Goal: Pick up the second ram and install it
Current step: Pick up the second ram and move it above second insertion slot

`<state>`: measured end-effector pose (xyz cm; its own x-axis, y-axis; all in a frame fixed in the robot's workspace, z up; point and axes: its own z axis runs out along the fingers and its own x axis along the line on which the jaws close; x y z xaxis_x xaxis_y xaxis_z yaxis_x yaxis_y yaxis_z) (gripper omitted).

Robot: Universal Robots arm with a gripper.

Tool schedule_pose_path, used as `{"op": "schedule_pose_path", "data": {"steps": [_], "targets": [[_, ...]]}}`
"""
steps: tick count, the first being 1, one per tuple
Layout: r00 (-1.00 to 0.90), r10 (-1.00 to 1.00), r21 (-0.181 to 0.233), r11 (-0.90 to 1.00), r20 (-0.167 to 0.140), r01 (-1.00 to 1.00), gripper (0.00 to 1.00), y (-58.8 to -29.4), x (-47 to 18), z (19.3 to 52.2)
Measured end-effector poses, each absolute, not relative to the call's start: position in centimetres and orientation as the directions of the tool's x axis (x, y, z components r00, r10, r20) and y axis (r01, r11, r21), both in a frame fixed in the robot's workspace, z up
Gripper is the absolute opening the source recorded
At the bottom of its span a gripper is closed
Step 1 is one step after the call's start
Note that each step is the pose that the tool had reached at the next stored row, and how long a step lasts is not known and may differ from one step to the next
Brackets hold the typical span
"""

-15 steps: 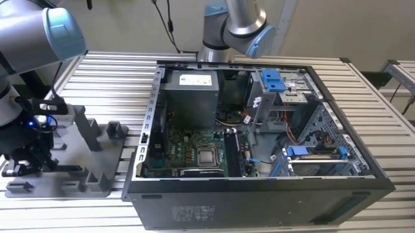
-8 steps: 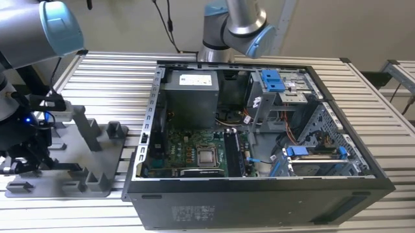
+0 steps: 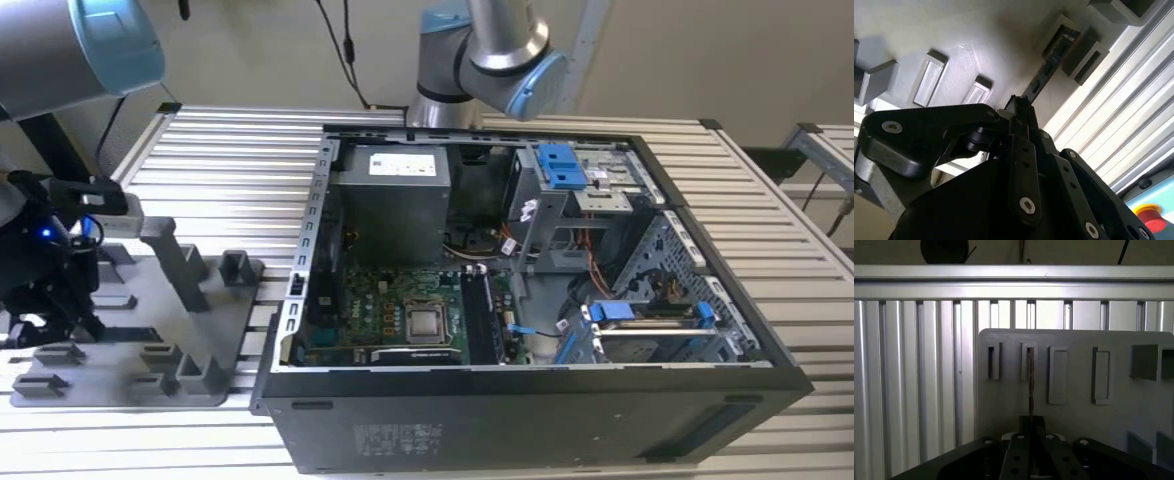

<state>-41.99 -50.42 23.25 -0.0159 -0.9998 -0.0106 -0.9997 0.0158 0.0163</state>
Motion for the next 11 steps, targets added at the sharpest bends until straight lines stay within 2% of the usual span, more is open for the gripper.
{"op": "schedule_pose_path", "data": {"steps": [11], "targets": [[-0.016,-1.000,0.016,0.016,-0.011,-1.000,0.14,-50.4,-42.0,24.8]]}}
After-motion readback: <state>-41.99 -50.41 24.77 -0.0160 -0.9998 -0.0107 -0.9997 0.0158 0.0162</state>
